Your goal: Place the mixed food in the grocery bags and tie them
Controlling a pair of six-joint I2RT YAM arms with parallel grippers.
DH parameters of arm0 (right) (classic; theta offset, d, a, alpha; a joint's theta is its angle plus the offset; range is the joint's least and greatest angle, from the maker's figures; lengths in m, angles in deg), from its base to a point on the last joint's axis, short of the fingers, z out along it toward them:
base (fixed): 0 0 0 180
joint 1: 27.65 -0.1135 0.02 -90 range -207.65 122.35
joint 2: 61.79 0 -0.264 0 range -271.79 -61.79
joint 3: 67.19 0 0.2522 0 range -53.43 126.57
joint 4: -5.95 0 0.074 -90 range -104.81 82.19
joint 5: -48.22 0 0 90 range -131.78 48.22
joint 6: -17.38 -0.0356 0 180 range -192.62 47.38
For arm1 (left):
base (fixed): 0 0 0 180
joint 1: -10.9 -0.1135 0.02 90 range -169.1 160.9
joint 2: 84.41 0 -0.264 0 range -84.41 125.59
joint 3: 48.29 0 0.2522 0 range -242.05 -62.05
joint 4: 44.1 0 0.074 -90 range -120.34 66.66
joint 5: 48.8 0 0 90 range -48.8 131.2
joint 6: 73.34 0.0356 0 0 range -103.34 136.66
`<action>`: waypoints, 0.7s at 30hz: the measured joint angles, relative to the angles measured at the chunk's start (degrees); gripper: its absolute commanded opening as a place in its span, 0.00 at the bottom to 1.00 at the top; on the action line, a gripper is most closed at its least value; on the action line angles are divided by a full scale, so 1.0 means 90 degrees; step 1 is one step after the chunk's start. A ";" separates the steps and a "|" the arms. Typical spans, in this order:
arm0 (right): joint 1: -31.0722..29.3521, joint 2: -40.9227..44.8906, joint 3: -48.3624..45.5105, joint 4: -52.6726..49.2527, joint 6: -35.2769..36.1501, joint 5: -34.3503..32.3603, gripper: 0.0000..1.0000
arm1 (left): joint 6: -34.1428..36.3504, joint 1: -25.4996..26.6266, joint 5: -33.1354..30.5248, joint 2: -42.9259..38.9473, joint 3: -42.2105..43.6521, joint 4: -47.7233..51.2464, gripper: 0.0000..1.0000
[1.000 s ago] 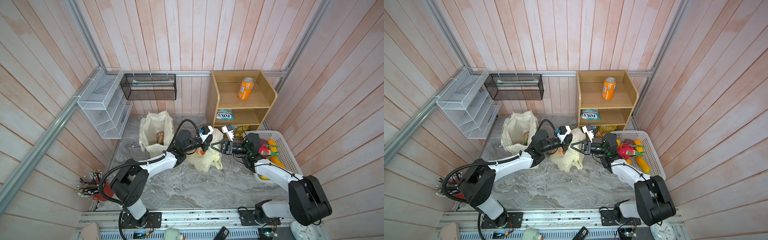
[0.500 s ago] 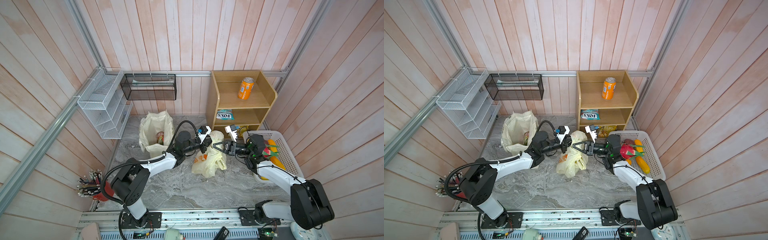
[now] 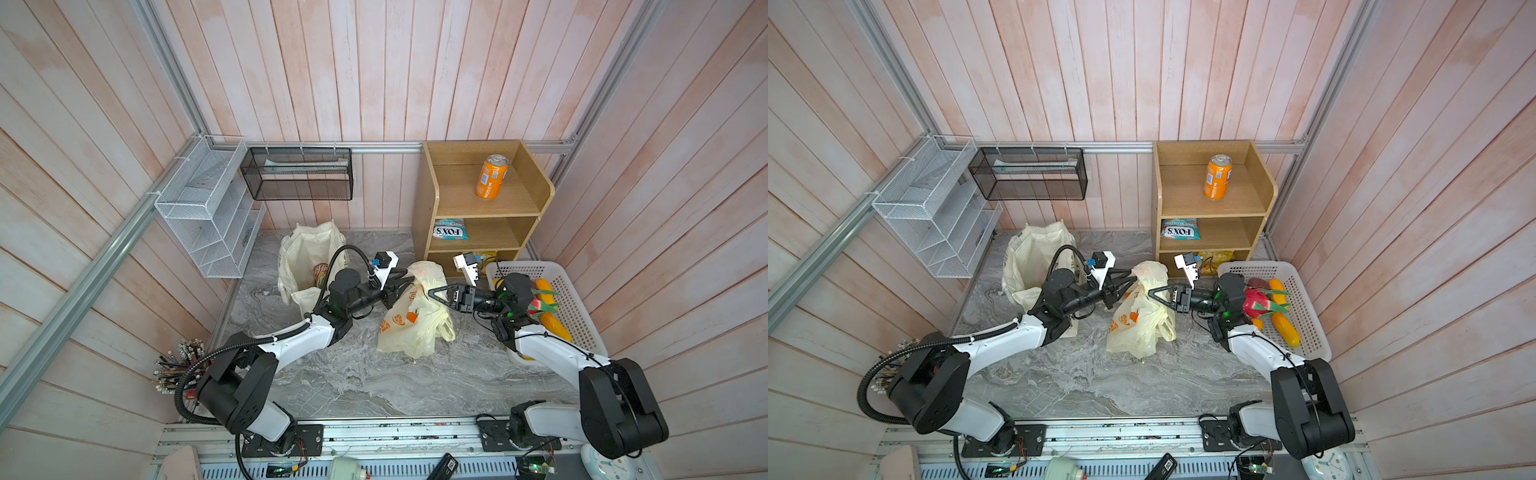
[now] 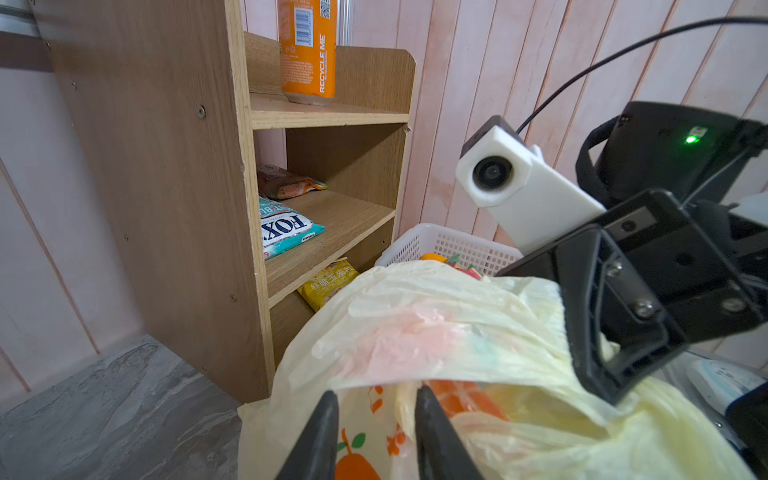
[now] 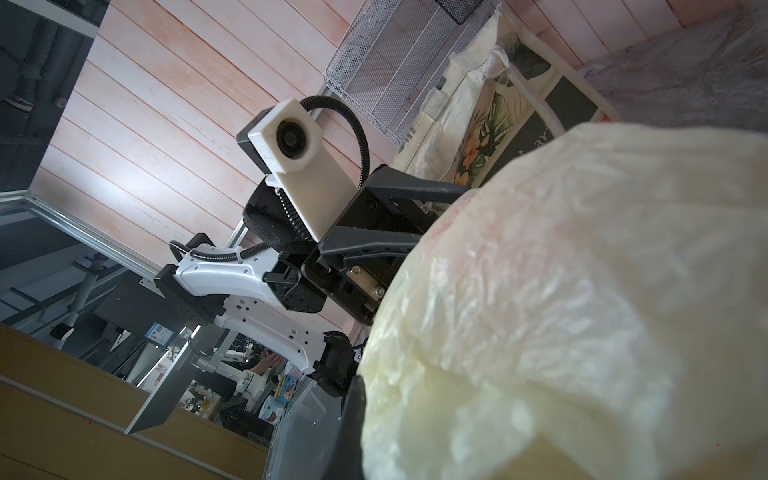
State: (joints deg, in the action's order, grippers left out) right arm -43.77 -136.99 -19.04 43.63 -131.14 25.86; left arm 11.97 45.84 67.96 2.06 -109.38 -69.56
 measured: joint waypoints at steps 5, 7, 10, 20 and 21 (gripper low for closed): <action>0.0000 -0.0002 -0.0005 0.0019 -0.0019 0.0002 0.00 | -0.0330 0.0000 0.0248 -0.0233 0.0245 -0.0112 0.31; 0.0000 -0.0012 -0.0005 0.0053 -0.0029 0.0002 0.00 | -0.0495 0.0000 0.0437 -0.0240 0.0291 -0.0168 0.31; 0.0000 -0.0058 -0.0005 0.0117 -0.0056 0.0015 0.00 | -0.0763 0.0000 0.0729 -0.0228 0.0308 -0.0257 0.31; 0.0005 -0.0182 -0.0005 0.0143 -0.0141 0.0073 0.00 | -0.1387 0.0078 0.1280 0.0347 0.0214 -0.0714 0.31; 0.0005 -0.0182 -0.0005 0.0143 -0.0143 0.0080 0.00 | -0.1416 0.0107 0.1324 0.0410 0.0163 -0.0750 0.31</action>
State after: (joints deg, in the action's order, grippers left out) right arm -43.72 -138.63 -19.08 44.92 -132.43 26.58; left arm -0.77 46.80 79.88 5.76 -107.91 -76.31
